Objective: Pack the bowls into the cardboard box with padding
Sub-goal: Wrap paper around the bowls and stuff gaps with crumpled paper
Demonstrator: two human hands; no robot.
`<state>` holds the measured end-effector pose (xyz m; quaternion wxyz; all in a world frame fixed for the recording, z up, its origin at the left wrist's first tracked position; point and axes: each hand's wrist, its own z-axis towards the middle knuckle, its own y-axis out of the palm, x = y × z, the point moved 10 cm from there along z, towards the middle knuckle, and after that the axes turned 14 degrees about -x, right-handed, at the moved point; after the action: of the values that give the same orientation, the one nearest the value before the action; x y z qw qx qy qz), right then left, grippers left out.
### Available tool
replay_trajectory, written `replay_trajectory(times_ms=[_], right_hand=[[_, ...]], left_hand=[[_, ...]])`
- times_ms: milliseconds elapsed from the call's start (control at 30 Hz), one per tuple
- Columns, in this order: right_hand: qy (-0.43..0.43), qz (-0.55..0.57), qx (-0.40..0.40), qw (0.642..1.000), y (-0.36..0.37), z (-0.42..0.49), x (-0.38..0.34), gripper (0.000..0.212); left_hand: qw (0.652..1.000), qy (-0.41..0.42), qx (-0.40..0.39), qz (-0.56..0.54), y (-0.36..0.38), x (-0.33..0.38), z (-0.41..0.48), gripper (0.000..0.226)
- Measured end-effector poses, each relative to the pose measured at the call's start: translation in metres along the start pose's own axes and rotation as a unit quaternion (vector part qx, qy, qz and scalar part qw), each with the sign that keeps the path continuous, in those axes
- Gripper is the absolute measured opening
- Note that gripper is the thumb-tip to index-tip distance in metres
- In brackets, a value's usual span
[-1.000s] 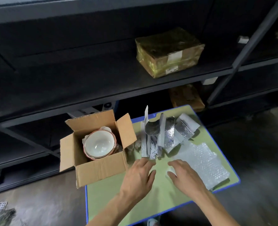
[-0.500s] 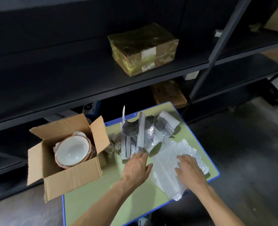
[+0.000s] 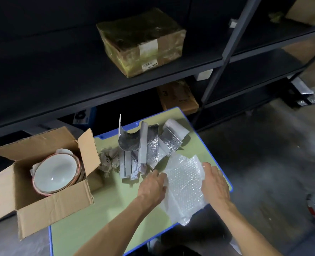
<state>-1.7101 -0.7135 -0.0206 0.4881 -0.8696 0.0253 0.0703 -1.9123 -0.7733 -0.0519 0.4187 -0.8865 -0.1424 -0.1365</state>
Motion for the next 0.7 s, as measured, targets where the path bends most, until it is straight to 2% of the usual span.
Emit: replay_trajectory(times_ms=[100,300,500,700], right_hand=[[-0.011,0.071,-0.014,0.997,-0.009,0.001,-0.002,0.050],[-0.057,0.120,-0.005,0.991,-0.049,0.000,-0.012,0.028],[-0.100,0.196,-0.020,0.975,-0.081,-0.007,-0.027,0.022],[-0.125,0.220,-0.075,0.964,-0.073,-0.004,-0.046,0.026]], left_hand=[[1.000,0.009,0.015,-0.009,-0.005,-0.001,-0.005,0.038],[0.998,0.011,0.049,-0.040,-0.018,-0.013,-0.017,0.045],[0.986,0.042,0.123,-0.101,-0.042,-0.012,-0.034,0.054],[0.980,0.012,0.114,-0.160,-0.042,-0.032,-0.035,0.060]])
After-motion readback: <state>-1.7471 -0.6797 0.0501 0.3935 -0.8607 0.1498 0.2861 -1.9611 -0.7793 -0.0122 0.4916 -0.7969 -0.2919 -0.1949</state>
